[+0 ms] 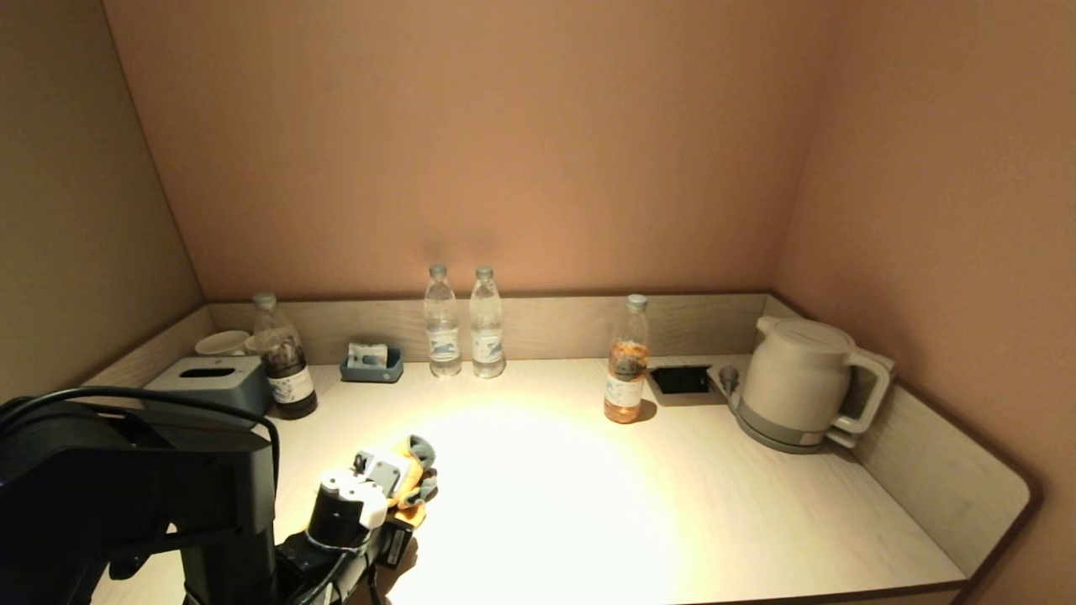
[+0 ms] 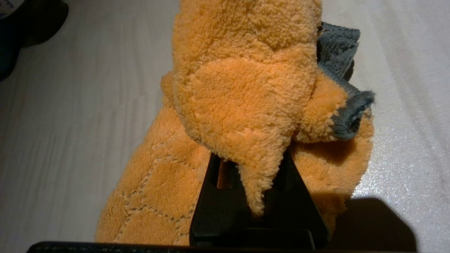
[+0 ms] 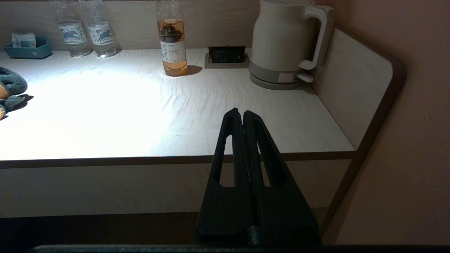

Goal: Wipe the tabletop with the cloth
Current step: Sweep the stains on the table

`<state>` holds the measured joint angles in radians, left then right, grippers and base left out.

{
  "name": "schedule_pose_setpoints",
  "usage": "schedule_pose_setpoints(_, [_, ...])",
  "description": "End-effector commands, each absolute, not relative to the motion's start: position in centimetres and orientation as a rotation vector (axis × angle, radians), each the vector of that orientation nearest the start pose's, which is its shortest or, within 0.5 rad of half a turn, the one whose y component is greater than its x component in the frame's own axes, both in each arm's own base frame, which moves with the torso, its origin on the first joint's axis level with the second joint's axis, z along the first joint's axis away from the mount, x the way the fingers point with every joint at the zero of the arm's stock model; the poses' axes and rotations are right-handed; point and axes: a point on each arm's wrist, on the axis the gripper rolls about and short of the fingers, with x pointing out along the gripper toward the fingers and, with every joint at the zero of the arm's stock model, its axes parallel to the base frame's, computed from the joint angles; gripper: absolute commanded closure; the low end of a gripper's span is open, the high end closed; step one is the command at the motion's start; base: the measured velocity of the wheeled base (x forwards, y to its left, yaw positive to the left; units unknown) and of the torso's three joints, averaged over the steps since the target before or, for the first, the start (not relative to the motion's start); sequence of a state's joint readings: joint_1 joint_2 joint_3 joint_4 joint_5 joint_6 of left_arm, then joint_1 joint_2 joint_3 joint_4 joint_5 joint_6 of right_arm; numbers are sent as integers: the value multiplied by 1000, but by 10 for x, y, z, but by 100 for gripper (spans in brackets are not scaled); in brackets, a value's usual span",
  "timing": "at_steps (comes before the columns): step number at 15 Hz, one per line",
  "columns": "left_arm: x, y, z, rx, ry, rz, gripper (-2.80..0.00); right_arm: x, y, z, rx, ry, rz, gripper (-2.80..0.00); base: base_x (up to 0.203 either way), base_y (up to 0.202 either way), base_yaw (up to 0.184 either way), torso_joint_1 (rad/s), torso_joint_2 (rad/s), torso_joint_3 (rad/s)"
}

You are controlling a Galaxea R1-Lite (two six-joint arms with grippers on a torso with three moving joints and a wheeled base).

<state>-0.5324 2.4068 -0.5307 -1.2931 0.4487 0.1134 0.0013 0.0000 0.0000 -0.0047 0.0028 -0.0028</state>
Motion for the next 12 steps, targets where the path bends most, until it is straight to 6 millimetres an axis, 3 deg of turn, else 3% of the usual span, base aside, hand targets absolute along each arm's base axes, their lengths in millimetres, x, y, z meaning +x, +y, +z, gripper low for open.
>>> schedule_pose_setpoints(1, [278,-149,-41,379,495,-98,0,-23,0,76,-3,-5,5,0,0,0,0,0,0,0])
schedule_pose_setpoints(5, [244,-174,-37,398,427,-213,0,-23,0,76,-3,-5,5,0,0,0,0,0,0,0])
schedule_pose_setpoints(12, [222,-229,-27,407,320,-334,0,-23,0,76,-3,-5,5,0,0,0,0,0,0,0])
